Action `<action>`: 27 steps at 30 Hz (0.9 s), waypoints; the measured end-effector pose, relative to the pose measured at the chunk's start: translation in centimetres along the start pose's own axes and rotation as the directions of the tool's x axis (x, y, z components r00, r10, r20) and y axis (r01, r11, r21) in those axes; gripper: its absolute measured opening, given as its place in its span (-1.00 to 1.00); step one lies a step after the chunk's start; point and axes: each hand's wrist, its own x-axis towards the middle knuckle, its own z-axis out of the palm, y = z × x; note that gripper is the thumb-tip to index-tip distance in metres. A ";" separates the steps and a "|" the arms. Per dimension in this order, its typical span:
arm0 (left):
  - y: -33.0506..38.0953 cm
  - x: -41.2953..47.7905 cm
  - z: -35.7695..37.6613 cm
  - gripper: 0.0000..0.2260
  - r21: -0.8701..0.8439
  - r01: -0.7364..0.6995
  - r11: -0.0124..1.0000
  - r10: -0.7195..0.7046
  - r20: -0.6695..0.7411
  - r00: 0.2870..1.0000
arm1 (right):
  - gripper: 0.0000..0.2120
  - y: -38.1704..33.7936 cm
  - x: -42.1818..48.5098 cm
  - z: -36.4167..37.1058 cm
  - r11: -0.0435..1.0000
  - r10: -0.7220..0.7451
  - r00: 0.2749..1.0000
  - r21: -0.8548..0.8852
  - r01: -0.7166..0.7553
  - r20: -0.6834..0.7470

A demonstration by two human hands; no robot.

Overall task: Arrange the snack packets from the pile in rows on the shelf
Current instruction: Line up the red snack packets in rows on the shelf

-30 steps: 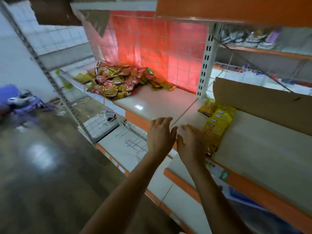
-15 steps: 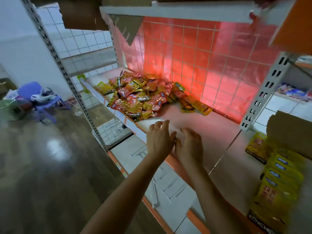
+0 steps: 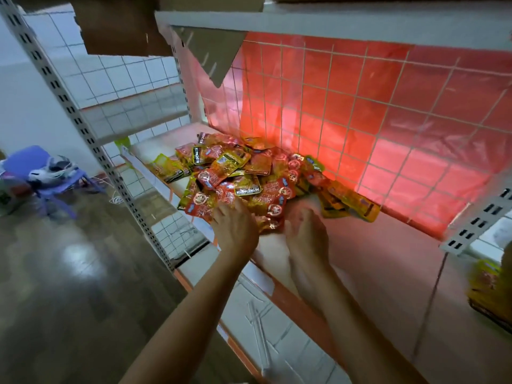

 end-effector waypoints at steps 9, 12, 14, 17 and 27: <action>-2.1 4.3 -0.4 -0.68 0.143 -0.121 0.982 0.124 -0.017 0.992 | -0.40 -3.8 3.2 4.4 0.958 0.284 0.953 0.004 -0.286 -0.105; -2.8 4.7 -0.5 -0.65 0.137 -0.193 0.972 0.200 -0.038 0.979 | -0.39 -3.9 3.1 5.1 0.950 0.310 0.930 0.050 -0.307 -0.198; -3.0 4.7 -0.5 -0.60 0.118 -0.248 0.961 0.256 -0.058 0.965 | -0.45 -3.9 2.6 5.4 0.949 0.309 0.915 0.151 -0.277 -0.260; -2.9 4.6 -0.8 -0.55 0.056 -0.331 0.942 0.335 -0.119 0.934 | -0.54 -4.3 2.0 5.2 0.881 0.375 0.887 0.401 -0.251 -0.270; 0.8 2.8 -1.0 -0.29 -0.592 -0.455 0.665 0.549 -0.026 0.836 | -0.91 -1.9 0.1 1.1 0.696 0.526 0.721 0.715 -0.061 -0.451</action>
